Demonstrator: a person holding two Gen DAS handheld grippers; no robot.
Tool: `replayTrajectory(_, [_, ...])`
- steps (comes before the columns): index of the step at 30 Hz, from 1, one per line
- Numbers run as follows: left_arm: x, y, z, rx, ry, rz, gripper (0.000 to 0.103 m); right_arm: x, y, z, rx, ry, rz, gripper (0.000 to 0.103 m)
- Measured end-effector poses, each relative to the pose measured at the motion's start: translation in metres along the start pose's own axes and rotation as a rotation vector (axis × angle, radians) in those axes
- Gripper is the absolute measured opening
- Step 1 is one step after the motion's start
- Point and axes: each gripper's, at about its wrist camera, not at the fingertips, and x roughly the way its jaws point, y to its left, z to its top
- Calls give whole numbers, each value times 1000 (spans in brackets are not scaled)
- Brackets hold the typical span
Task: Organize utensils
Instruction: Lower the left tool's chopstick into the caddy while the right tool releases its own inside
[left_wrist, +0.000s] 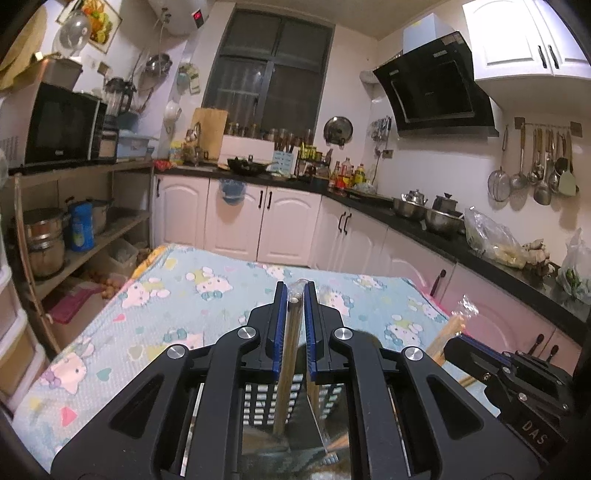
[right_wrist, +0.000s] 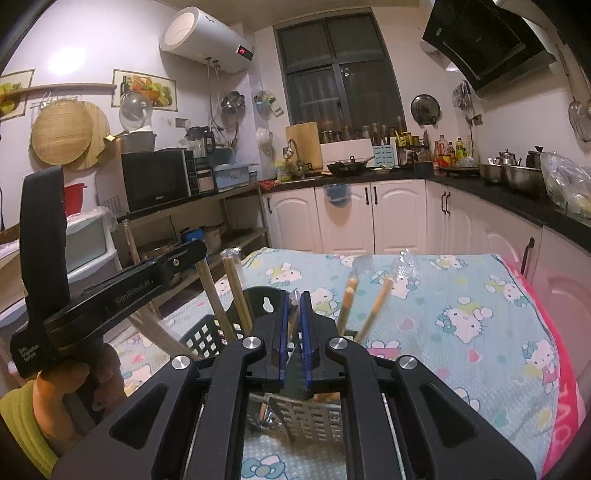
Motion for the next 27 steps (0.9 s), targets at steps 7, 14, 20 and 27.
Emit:
replayTrajectory(7, [-4,0,-3,-10,36,-18,9,-6,0,-3,0,22,2,18])
replayTrajectory(14, [-13,-4,-4,-4,53,-27,26,-12,0,-7,1,42,-1,23])
replayTrajectory(20, [-17,-3,-7,-17,82,-48,34,-21,4,-9,-18,50,-1,27])
replayTrajectory(27, [-28,-8,-8,-3,94,-61,45,-35,7,-12,-35,54,1,33])
